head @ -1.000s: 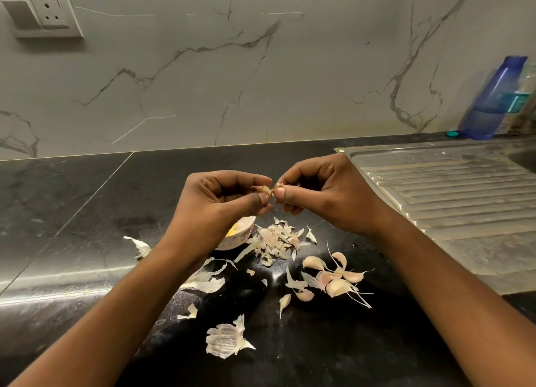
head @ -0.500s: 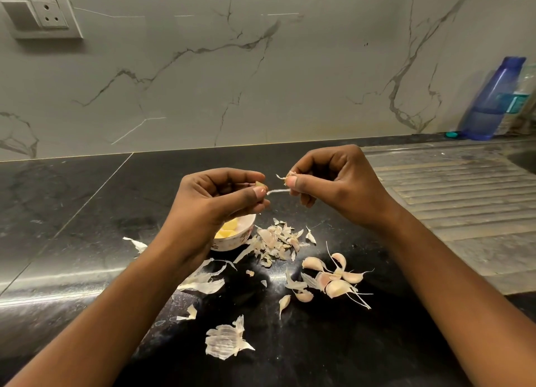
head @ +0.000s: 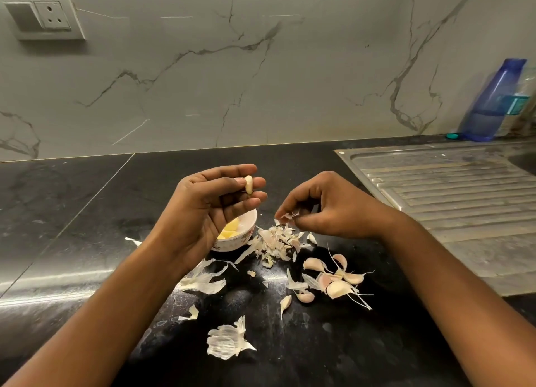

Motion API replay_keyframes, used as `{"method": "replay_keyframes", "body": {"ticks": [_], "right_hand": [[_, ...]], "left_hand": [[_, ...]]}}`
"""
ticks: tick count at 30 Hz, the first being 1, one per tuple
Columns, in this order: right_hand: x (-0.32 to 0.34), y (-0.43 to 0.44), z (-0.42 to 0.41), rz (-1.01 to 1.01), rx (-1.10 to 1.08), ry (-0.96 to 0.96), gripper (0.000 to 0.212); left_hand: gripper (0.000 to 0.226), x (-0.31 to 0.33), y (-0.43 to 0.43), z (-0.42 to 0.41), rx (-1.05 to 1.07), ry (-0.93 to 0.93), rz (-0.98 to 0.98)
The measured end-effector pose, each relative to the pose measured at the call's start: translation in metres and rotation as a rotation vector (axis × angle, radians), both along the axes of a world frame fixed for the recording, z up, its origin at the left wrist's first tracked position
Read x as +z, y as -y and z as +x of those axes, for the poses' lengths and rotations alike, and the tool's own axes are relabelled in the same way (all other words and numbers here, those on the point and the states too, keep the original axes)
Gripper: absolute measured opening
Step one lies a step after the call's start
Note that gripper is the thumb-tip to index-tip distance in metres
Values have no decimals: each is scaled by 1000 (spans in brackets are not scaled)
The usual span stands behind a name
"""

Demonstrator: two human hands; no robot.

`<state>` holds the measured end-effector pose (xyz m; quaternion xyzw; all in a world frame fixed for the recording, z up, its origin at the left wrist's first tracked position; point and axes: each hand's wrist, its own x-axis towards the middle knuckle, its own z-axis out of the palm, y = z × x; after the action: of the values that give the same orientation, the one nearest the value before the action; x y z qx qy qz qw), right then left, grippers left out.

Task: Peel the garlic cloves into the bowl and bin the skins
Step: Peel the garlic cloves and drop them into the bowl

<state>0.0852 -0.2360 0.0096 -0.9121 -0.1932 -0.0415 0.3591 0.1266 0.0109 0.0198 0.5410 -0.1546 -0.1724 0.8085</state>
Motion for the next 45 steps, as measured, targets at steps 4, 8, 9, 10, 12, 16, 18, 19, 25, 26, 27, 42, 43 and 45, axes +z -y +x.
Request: {"method": "replay_keyframes", "body": {"ticks": [4,8,9,10,12,16,18,19,25,26,27,42,43,45], "right_hand": [[1,-1,0,-14,0,-34,28],[1,3,0,-12,-19,-78,16],[2,3,0,-19,-17,-103,11],[2,4,0,-32,-15,-123,7],[3,4,0,-58,-21,-141,5],[2,6,0,-52,4,-192,20],[4,6,-1,-17,12,-222,23],[5,6,-2,0,13,-236,24],[12,12,-5,-7,13,-274,28],[12,13,-5,-3,13,-265,24],[12,13,-5,2,13,-254,19],[16,6,-12,-96,34,-472,20],[17,4,-12,-120,37,-496,21],[17,3,-12,-155,45,-522,23]], "left_hand": [[24,0,-5,4,85,170,189],[20,-3,-13,9,235,465,501],[19,-3,-15,12,272,562,604],[17,-5,-17,15,298,651,706],[12,-5,-21,18,322,765,865],[8,-5,-21,18,341,794,970],[8,-6,-20,18,339,793,1012],[9,-7,-20,18,336,793,1038],[13,-6,-22,21,304,748,1144],[15,-6,-22,20,298,746,1153],[16,-7,-21,21,291,745,1164],[11,-16,-2,-1,331,997,861],[11,-17,-1,-2,316,996,845],[10,-18,1,-4,284,987,809]]}}
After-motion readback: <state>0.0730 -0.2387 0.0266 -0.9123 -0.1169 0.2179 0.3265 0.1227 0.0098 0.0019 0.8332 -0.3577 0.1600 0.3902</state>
